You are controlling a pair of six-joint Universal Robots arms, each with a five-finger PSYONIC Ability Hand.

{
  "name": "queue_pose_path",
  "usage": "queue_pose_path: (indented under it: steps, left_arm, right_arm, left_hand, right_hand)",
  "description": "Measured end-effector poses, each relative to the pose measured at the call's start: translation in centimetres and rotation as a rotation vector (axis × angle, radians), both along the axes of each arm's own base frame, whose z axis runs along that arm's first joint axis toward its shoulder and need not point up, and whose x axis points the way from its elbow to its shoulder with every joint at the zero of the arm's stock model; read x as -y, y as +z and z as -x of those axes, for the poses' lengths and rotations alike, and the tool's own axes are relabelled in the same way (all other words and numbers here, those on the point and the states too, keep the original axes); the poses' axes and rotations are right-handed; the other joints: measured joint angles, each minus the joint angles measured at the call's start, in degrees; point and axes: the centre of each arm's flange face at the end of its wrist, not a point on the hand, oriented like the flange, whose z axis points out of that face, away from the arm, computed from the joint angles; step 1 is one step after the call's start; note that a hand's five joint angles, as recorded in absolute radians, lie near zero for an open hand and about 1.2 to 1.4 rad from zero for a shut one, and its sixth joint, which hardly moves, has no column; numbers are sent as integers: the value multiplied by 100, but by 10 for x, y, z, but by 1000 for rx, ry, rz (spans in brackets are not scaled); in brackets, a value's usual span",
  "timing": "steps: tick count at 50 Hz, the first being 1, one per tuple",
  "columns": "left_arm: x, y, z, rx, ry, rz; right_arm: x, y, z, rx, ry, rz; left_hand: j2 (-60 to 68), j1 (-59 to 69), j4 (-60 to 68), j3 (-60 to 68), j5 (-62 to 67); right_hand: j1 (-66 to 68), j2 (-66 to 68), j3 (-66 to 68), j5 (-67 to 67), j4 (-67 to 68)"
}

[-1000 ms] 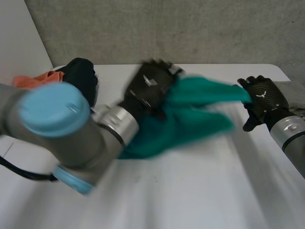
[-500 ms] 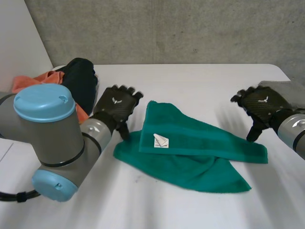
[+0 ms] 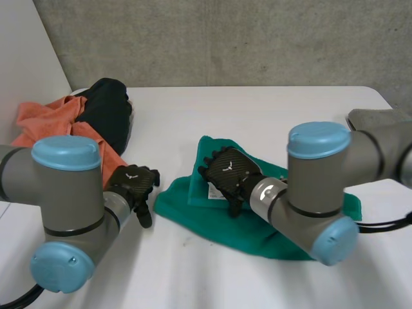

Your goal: Fold the laundry.

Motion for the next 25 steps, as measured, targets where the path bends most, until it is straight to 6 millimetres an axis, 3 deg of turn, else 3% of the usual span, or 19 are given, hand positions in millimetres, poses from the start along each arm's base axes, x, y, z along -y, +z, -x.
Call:
queue_pose_path:
  steps: [8,12,16,25]
  left_arm:
    - [10,-14,9,-10,-15,-23]
    - [15,-18,16,-12,-23,-20]
    - [21,-17,23,-20,-30,2]
    - [42,2,35,-55,-36,91]
  right_arm:
    - [23,-19,-13,-33,-42,87]
    - [30,-22,-15,-42,-52,108]
    - [34,-21,-16,-40,-59,121]
    - [48,-7,-15,-9,-90,156]
  left_hand:
    - [1735,1792,1724,1696,1683]
    - [2752,2803,2783,2747,2743]
    - [3829,3857,3872,3810,3816]
    - [4340,4031,4375,4305,4146]
  right_hand:
    - [939,1034,1047,867,1062]
    - [3021,3632,3534,3314,3602]
    - [4117,5072,5048,4798,5129]
    - [4336,5155,5222,5006,5294]
